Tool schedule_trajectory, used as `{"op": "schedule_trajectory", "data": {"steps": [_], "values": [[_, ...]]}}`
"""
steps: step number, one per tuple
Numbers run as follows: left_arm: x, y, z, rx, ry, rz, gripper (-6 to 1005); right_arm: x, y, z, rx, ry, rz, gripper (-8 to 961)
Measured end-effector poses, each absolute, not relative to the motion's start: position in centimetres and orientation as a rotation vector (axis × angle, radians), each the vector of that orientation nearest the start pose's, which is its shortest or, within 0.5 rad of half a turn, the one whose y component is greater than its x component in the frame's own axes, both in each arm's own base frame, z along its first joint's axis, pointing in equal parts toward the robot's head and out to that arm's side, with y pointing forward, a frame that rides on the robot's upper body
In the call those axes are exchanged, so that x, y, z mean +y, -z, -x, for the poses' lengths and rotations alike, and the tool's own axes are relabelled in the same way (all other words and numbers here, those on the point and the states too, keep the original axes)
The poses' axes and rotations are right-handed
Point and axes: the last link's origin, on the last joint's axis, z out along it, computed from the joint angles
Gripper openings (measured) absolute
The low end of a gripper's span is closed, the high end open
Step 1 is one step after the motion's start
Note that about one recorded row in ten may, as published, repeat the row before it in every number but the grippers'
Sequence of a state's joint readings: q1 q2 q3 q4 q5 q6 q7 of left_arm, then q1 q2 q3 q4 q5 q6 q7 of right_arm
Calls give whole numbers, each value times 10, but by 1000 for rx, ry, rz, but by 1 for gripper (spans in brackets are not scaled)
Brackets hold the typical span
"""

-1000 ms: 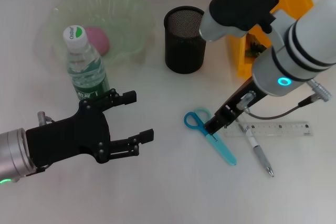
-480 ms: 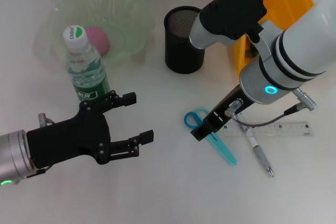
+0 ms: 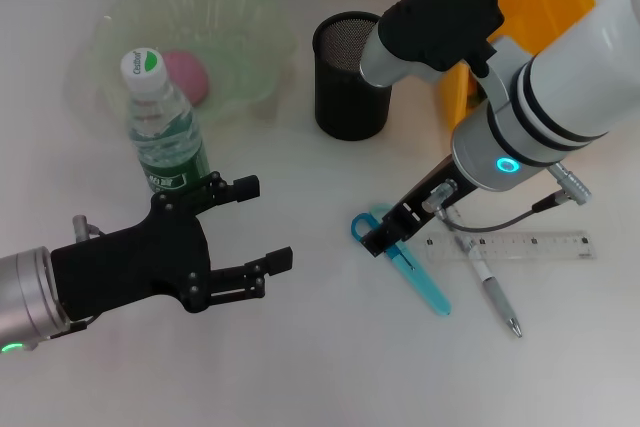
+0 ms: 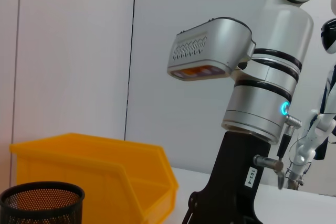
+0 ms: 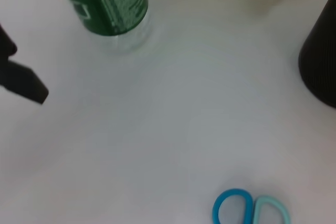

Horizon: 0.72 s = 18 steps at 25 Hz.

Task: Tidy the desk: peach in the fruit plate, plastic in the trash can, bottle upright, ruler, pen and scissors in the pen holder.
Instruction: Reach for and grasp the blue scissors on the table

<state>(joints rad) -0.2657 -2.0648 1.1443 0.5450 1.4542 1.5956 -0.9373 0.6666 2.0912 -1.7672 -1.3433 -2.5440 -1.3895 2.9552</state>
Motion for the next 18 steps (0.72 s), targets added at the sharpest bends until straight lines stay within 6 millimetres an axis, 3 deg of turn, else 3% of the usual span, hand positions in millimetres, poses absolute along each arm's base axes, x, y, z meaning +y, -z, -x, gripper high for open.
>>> {"op": "schedule_trajectory", "data": {"steps": [8, 18], "values": [[253, 31, 278, -317, 979, 2656, 864, 351, 83, -133, 972, 485, 2564, 832], [253, 34, 278, -321, 961, 2679, 864, 353, 87, -135, 1002, 477, 2564, 829]]}}
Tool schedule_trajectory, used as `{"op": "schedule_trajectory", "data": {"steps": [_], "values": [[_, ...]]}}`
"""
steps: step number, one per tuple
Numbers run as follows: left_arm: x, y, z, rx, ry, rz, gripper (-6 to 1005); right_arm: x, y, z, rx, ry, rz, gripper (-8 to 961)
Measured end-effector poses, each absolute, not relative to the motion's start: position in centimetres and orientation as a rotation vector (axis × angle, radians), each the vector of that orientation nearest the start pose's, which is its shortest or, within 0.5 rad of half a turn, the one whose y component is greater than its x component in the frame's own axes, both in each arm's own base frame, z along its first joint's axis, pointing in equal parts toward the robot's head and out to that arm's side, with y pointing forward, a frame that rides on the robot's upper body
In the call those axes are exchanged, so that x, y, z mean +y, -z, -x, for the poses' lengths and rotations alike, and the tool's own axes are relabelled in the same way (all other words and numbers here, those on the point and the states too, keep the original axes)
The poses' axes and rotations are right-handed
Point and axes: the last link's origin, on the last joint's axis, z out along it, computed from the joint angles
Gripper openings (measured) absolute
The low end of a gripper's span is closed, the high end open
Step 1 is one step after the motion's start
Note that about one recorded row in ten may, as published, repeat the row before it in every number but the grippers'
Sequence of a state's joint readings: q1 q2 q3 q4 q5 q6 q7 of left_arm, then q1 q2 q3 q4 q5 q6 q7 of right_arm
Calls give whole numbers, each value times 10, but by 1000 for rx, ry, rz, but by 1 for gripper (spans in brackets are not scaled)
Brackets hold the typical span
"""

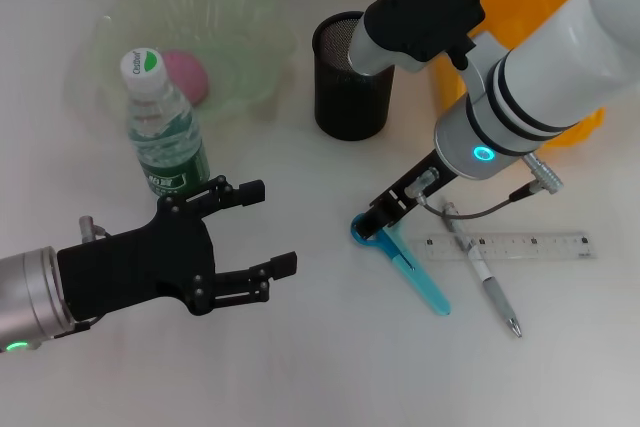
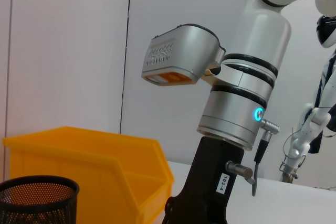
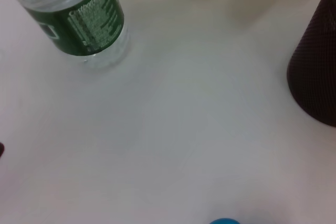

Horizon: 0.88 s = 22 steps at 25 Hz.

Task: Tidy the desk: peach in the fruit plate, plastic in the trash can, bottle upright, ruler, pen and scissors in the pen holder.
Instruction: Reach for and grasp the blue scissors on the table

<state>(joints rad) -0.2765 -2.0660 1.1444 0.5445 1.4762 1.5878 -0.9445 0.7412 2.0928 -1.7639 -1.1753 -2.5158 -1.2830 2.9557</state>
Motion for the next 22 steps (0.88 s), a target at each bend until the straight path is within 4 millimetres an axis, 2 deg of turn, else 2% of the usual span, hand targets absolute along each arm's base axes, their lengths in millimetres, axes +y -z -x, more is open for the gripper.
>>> {"op": "schedule_trajectory", "data": {"steps": [2, 5, 10, 22], "values": [[253, 34, 278, -321, 960, 2679, 864, 354, 91, -135, 1028, 470, 2571, 828], [253, 34, 278, -321, 960, 2679, 864, 355, 91, -136, 1032, 471, 2569, 633], [253, 34, 278, -322, 960, 2680, 864, 356, 92, -136, 1034, 465, 2566, 443], [253, 33, 279, -323, 958, 2676, 864, 357, 95, -138, 1055, 453, 2563, 399]]}}
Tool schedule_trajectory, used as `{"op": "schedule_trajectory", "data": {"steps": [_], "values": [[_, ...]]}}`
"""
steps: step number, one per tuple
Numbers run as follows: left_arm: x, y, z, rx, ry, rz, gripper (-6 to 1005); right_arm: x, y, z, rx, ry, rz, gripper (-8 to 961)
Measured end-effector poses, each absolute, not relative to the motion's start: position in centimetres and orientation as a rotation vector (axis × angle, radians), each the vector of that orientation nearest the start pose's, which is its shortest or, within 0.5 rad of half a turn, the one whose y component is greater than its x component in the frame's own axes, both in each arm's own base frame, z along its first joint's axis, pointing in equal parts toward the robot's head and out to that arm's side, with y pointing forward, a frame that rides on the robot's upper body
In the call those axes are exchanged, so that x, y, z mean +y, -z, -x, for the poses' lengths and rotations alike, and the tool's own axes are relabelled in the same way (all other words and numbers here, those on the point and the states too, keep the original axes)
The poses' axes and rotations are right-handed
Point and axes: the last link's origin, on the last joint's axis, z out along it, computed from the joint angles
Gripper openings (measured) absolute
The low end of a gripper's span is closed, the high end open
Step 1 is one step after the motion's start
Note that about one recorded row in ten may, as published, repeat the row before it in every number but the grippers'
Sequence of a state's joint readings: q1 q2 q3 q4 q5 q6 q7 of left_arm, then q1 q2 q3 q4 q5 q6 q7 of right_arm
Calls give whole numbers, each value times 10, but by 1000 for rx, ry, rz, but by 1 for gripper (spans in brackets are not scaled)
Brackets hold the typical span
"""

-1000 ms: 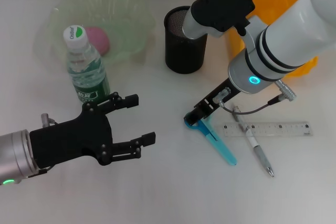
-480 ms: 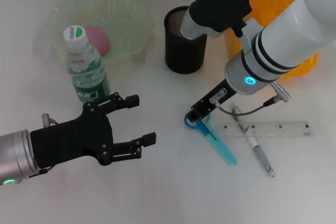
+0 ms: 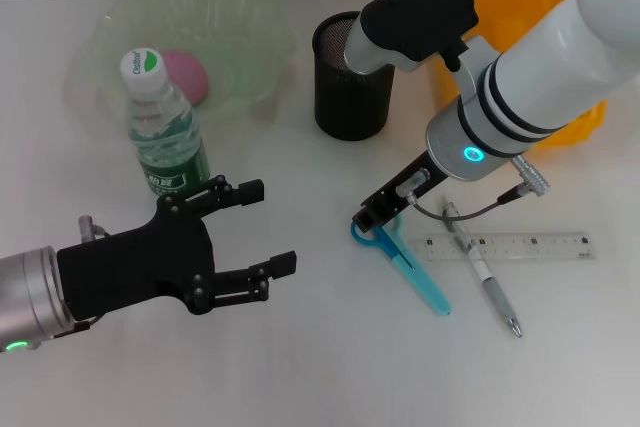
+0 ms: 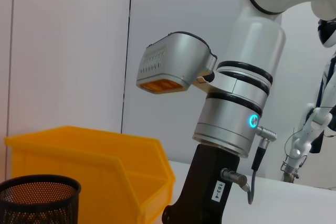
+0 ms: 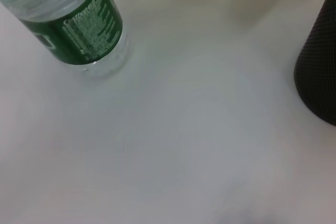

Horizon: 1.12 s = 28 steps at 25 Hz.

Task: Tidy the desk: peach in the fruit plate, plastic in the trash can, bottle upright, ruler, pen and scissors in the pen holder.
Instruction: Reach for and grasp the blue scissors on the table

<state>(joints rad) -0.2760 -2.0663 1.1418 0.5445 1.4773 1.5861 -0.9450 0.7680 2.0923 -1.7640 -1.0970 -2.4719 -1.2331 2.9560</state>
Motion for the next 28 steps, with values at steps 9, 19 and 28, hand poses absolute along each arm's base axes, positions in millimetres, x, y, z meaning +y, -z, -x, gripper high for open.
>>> {"op": "schedule_trajectory", "data": {"steps": [9, 19, 28], "values": [[254, 33, 279, -323, 959, 2675, 864, 359, 96, -141, 1065, 465, 2554, 326], [254, 34, 278, -321, 959, 2678, 864, 360, 97, -143, 1074, 461, 2551, 296], [254, 34, 278, -322, 959, 2677, 864, 360, 101, -147, 1087, 473, 2549, 295]]}}
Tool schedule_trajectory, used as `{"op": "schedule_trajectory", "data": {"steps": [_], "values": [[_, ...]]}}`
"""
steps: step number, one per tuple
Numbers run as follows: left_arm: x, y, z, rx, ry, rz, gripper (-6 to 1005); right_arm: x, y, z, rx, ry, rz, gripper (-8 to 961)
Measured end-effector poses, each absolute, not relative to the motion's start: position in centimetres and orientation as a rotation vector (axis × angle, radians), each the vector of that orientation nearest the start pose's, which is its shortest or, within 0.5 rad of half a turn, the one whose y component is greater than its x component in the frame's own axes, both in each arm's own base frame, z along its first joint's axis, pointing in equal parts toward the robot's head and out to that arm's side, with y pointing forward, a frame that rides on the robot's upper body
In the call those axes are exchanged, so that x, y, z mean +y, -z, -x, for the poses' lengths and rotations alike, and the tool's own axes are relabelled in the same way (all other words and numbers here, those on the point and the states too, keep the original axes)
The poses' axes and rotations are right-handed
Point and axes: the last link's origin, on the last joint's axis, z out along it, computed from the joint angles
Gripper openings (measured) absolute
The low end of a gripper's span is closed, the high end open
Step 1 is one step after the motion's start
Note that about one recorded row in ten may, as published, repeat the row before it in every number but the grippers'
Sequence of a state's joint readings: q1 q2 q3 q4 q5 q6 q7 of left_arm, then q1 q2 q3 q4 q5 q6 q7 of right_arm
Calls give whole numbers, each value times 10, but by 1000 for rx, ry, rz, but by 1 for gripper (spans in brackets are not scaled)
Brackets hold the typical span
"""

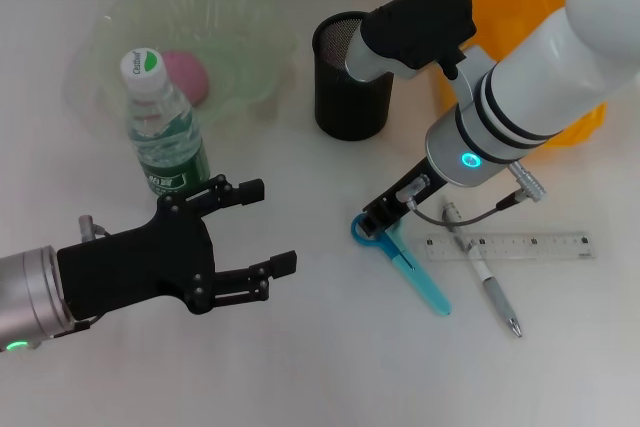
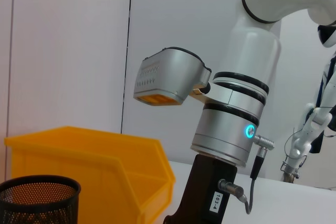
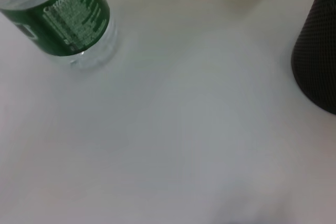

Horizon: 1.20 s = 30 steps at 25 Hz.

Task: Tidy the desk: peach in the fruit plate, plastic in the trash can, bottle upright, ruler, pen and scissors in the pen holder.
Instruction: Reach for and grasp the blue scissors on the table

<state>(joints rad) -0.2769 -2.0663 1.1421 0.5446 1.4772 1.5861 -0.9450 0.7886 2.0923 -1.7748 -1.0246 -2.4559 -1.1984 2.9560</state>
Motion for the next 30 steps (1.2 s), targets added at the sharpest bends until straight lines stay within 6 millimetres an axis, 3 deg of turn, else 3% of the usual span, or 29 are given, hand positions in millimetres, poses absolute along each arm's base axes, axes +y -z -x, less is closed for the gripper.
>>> {"op": "schedule_trajectory", "data": {"steps": [17, 30], "values": [[253, 33, 279, -324, 958, 2676, 864, 361, 103, -145, 1088, 473, 2552, 293], [253, 33, 279, -324, 958, 2676, 864, 361, 104, -148, 1097, 489, 2548, 236]]}}
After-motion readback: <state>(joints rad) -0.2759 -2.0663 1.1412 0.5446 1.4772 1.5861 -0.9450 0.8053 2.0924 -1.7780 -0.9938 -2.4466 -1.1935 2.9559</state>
